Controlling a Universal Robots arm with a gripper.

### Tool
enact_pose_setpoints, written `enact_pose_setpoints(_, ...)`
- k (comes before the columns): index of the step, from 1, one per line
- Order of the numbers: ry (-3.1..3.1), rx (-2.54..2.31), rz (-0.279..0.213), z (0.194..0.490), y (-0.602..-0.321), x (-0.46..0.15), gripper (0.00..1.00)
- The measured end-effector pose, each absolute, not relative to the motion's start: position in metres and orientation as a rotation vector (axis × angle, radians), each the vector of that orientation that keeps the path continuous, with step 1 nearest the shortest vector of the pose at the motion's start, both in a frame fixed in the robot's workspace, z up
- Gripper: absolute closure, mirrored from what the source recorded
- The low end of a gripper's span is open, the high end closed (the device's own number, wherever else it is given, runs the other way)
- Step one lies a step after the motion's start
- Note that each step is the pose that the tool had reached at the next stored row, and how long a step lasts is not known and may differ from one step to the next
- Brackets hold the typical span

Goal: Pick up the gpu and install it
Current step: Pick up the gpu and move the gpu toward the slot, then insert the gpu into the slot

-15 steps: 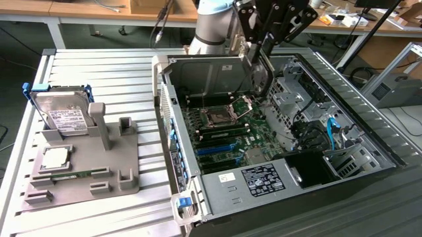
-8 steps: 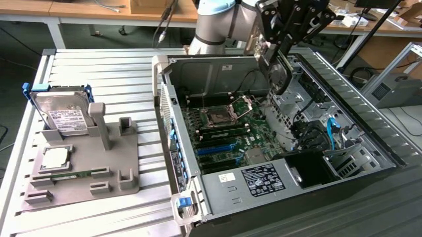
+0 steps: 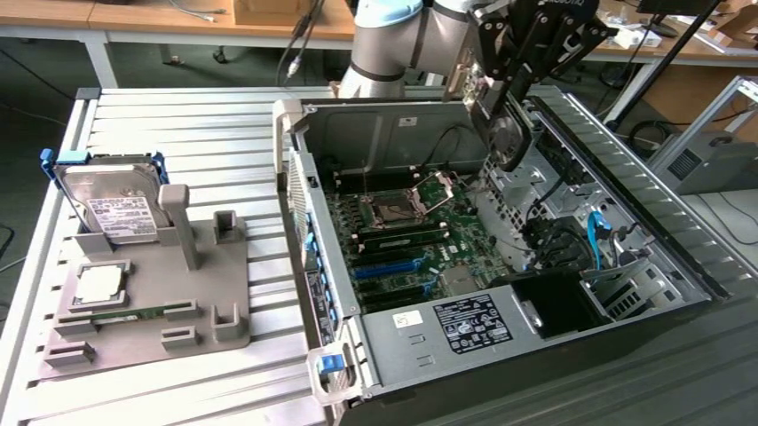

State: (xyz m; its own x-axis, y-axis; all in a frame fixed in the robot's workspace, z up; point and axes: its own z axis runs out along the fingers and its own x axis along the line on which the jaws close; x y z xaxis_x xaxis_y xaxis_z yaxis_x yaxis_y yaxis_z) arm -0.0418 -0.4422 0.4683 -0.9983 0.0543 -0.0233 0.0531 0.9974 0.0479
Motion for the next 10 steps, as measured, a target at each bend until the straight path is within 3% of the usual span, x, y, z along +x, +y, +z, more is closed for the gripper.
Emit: enact_pose_setpoints(10,3.115,0.084,0.076,0.4606,-0.4422,-0.0417,0.73)
